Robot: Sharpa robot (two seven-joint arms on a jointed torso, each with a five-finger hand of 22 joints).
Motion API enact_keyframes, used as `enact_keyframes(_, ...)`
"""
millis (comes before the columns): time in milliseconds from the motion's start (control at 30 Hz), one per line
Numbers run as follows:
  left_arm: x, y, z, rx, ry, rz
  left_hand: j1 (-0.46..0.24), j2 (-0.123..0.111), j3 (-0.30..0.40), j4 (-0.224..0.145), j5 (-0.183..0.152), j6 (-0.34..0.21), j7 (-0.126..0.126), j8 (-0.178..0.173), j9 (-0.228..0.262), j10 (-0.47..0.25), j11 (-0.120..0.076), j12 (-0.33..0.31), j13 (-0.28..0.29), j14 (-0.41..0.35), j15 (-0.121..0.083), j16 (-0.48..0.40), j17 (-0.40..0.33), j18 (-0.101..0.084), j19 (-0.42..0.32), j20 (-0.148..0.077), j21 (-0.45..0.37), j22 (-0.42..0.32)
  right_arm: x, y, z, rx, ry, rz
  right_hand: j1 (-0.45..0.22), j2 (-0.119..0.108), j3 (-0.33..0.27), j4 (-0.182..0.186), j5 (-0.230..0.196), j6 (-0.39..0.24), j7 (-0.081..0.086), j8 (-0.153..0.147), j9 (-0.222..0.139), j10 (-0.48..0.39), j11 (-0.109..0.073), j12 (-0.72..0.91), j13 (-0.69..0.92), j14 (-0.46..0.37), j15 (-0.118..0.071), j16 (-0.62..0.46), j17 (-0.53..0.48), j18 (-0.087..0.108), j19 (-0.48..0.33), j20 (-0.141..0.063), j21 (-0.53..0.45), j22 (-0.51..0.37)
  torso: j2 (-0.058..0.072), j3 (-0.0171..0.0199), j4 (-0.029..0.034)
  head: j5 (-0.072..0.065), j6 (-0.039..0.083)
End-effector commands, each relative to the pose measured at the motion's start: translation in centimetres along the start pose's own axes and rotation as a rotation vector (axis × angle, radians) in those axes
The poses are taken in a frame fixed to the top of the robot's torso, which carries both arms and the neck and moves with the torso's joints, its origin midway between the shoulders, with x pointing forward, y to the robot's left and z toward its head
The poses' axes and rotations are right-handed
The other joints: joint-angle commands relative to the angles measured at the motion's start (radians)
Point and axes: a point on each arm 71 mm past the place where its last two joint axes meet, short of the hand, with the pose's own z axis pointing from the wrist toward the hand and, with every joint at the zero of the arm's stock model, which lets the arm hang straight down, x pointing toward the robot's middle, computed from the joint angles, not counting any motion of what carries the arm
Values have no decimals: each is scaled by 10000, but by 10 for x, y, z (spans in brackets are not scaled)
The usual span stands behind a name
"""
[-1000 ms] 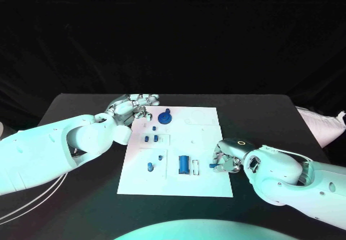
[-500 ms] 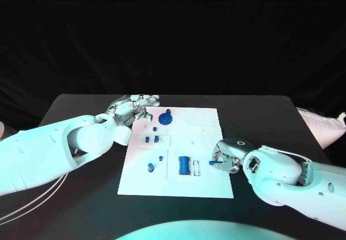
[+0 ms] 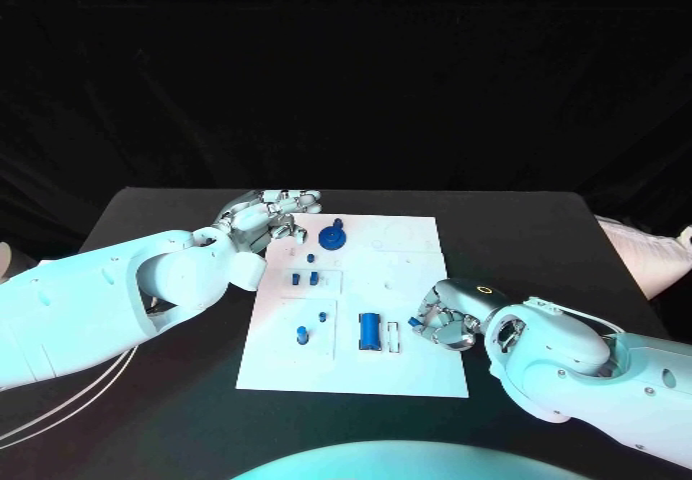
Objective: Assemble the parts on the task board
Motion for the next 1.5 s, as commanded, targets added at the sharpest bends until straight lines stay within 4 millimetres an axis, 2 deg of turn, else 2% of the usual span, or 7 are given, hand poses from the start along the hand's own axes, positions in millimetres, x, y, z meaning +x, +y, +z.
enact_keyframes(33, 3, 0, 0, 49, 231, -43, -100, 17, -55, 0, 37, -79, -24, 51, -4, -62, 1, 46, -15, -62, 16, -39, -11, 193, -21, 55, -57, -10, 0, -2, -1, 490, -6, 1526, -133, -45, 92, 21, -34, 243, -136, 16, 131, 51, 7, 60, 352, 853, 41, 31, 1671, -74, 249, 27, 13, 628, 7, -2, -10, 14, -21)
enact_keyframes(200, 4, 0, 0, 44, 248, -48, -100, 17, -55, 0, 37, -79, -24, 51, -4, -62, 1, 46, -15, -62, 16, -39, -11, 193, -21, 55, -57, -10, 3, -1, 1, 732, 322, 2216, -254, -133, 129, 63, 40, 266, -138, 17, 149, 68, 7, 95, 379, 856, 40, 41, 1686, -76, 255, 25, 20, 640, 0, -4, -21, 28, -48)
enact_keyframes(500, 5, 0, 1, 29, 303, -62, -91, 37, -57, 0, 39, -87, -21, 57, -4, -76, 3, 58, -16, -70, 16, -41, -31, 194, -18, 55, -66, -17, 11, 6, 7, 813, 1146, 2624, -553, -277, 99, 149, 472, 338, -151, 36, 211, 135, -2, 251, 491, 865, 32, 64, 1723, -84, 270, 16, 40, 676, 2, -1, -4, 20, -68)
enact_keyframes(733, 6, 0, 1, 15, 323, -65, -91, 37, -57, 0, 39, -87, -21, 57, -4, -76, 3, 58, -16, -70, 16, -41, -31, 194, -18, 55, -66, -17, 16, 11, 13, 742, 1351, 2858, -822, -537, -299, 151, 1133, 409, -175, 73, 297, 159, -22, 263, 516, 869, 15, 77, 1743, -90, 283, 1, 59, 709, -2, -4, -12, 52, -86)
enact_keyframes(1133, 6, 1, 1, -18, 362, -73, -91, 37, -57, 0, 39, -87, -21, 57, -4, -76, 3, 58, -16, -70, 16, -41, -31, 194, -18, 55, -66, -17, 17, 14, 16, 683, 1356, 2606, -1070, -524, -720, 277, 1193, 468, -194, 103, 363, 173, -35, 232, 504, 875, 6, 99, 1778, -100, 303, -8, 88, 758, -3, -1, -14, 91, -107)
enact_keyframes(1267, 6, 1, 1, -26, 369, -75, -96, 38, -65, 4, 37, -93, -18, 58, -5, -85, 6, 62, -17, -64, 18, -30, -13, 193, -17, 56, -70, -20, 18, 16, 16, 608, 1534, 2368, -1212, -510, -1118, 369, 1529, 595, -254, 189, 449, 264, -81, 487, 661, 877, -27, 105, 1788, -103, 311, -31, 100, 781, -5, -4, -24, 97, -105)
enact_keyframes(1500, 7, 1, 1, -43, 382, -77, -96, 38, -65, 4, 37, -93, -18, 58, -5, -85, 6, 62, -17, -64, 18, -30, -13, 193, -17, 56, -70, -20, 19, 15, 17, 586, 1547, 2141, -1259, -496, -1390, 416, 1656, 626, -278, 232, 503, 284, -101, 561, 718, 873, -49, 96, 1775, -101, 306, -53, 92, 773, -7, -7, -16, 95, -108)
